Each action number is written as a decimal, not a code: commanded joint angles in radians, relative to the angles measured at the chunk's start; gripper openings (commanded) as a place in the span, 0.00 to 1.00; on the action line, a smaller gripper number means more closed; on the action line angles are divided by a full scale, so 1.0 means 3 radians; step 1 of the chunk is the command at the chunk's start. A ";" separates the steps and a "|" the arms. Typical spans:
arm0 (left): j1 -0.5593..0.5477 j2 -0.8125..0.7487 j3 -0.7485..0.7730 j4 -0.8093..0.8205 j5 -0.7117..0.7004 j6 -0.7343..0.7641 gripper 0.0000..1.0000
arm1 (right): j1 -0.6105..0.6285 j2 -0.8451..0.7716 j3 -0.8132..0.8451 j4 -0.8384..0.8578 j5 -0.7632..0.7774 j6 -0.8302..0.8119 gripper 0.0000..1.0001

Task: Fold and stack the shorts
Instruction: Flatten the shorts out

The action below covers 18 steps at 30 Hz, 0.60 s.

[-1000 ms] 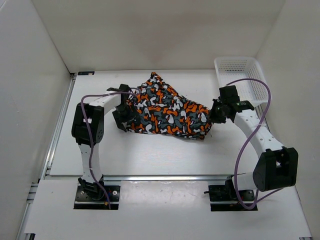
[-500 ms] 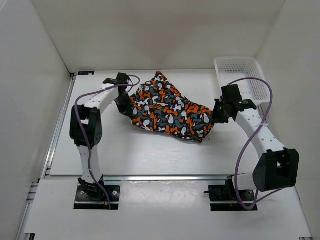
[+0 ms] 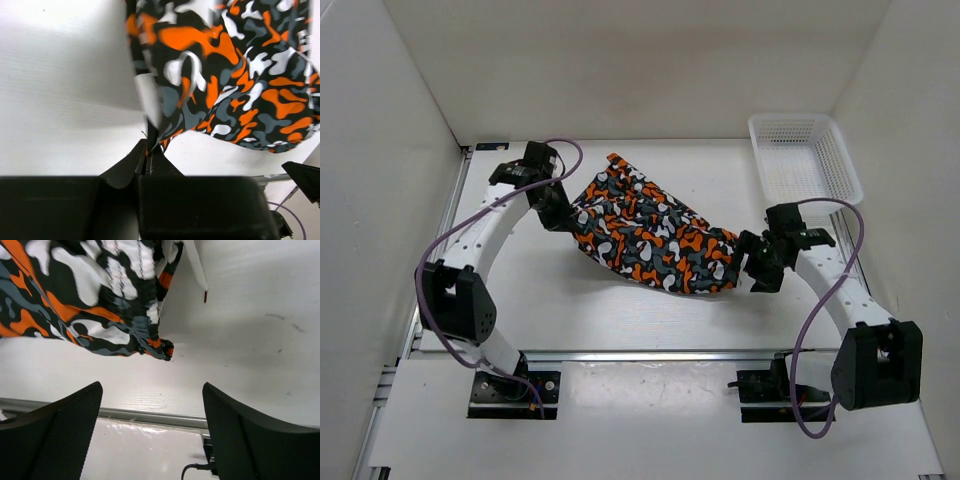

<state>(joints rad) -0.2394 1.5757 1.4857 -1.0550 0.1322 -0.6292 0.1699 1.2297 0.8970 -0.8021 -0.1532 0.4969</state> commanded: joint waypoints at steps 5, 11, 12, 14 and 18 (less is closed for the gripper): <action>-0.0036 0.0075 0.0130 -0.0093 0.0045 0.0021 0.10 | -0.0024 -0.0320 -0.0509 0.0382 -0.0338 0.0409 0.76; -0.0036 0.0142 0.0130 -0.0093 0.0076 0.0052 0.10 | -0.0055 -0.0469 -0.1011 0.1226 -0.0344 0.0609 0.71; -0.0036 0.0142 0.0130 -0.0093 0.0076 0.0052 0.10 | -0.0055 -0.0469 -0.1011 0.1368 -0.0303 0.0609 0.71; -0.0036 0.0142 0.0130 -0.0093 0.0076 0.0052 0.10 | -0.0055 -0.0469 -0.1129 0.1538 -0.0241 0.0609 0.70; -0.0036 0.0142 0.0130 -0.0093 0.0076 0.0083 0.10 | -0.0055 -0.0367 -0.1200 0.1941 -0.0205 0.0573 0.64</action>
<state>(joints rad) -0.2462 1.6318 1.4914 -1.0775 0.1413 -0.6209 0.1574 1.1053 0.5484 -0.3824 -0.2272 0.6621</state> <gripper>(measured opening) 0.120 0.661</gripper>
